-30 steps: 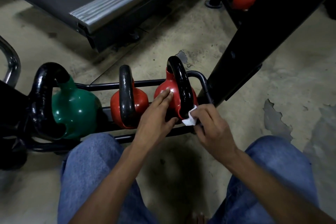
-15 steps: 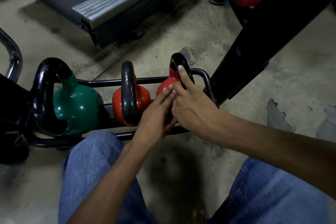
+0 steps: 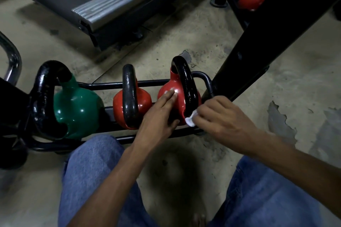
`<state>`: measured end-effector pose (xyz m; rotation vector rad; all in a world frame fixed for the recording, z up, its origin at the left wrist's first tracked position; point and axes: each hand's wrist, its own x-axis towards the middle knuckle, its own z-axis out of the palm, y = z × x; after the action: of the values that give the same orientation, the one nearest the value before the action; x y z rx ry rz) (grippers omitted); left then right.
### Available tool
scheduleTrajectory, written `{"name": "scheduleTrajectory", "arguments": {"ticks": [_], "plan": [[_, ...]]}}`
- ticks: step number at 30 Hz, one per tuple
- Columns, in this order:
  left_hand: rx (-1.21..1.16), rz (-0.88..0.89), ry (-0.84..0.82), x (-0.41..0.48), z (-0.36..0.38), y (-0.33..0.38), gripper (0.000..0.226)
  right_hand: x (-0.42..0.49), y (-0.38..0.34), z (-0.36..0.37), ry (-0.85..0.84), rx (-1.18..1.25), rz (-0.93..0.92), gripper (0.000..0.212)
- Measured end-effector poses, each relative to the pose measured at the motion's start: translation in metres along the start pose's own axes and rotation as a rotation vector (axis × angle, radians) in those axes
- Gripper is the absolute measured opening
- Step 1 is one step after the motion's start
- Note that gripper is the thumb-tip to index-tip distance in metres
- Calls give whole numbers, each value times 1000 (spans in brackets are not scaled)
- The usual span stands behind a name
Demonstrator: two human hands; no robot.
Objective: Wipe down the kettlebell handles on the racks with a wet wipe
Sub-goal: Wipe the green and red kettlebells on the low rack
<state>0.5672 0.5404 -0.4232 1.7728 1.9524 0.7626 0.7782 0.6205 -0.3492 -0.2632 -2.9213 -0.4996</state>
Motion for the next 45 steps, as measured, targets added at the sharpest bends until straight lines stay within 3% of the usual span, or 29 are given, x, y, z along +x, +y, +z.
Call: {"name": "scheduleTrajectory", "arguments": {"ticks": [3, 6, 9, 18, 23, 25, 27, 30, 33, 36, 39, 45], "plan": [[17, -20, -3, 0, 0, 2, 92, -7, -6, 16, 120, 426, 476, 15], [14, -32, 4, -1, 1, 6, 92, 10, -19, 20, 195, 1142, 919, 18], [12, -47, 3, -1, 3, 8, 93, 28, -13, 19, 181, 1555, 1066, 26], [24, -69, 11, -3, 6, 14, 96, 94, 29, 14, 163, 2240, 1497, 36], [5, -65, -16, -4, 4, 11, 93, 72, 16, 7, 120, 2074, 1465, 33], [4, -59, -27, -4, 3, 10, 95, 79, 22, 3, 100, 2139, 1483, 29], [-17, -56, -41, -2, 1, 7, 97, 97, 35, 13, 177, 2161, 1573, 26], [-51, -67, -42, -2, 0, 5, 96, 123, 47, 30, 312, 1969, 1733, 28], [-57, -81, 0, -1, 0, 7, 92, 130, 53, 41, 340, 1923, 1792, 29], [-37, -93, 23, 1, -1, 9, 90, 141, 59, 37, 346, 1914, 1760, 21], [-22, -98, 17, 0, 0, 9, 90, 145, 55, 32, 336, 1736, 1664, 14], [-30, -97, 20, 1, 1, 10, 90, 163, 87, 40, -23, 1220, 1283, 18]]}}
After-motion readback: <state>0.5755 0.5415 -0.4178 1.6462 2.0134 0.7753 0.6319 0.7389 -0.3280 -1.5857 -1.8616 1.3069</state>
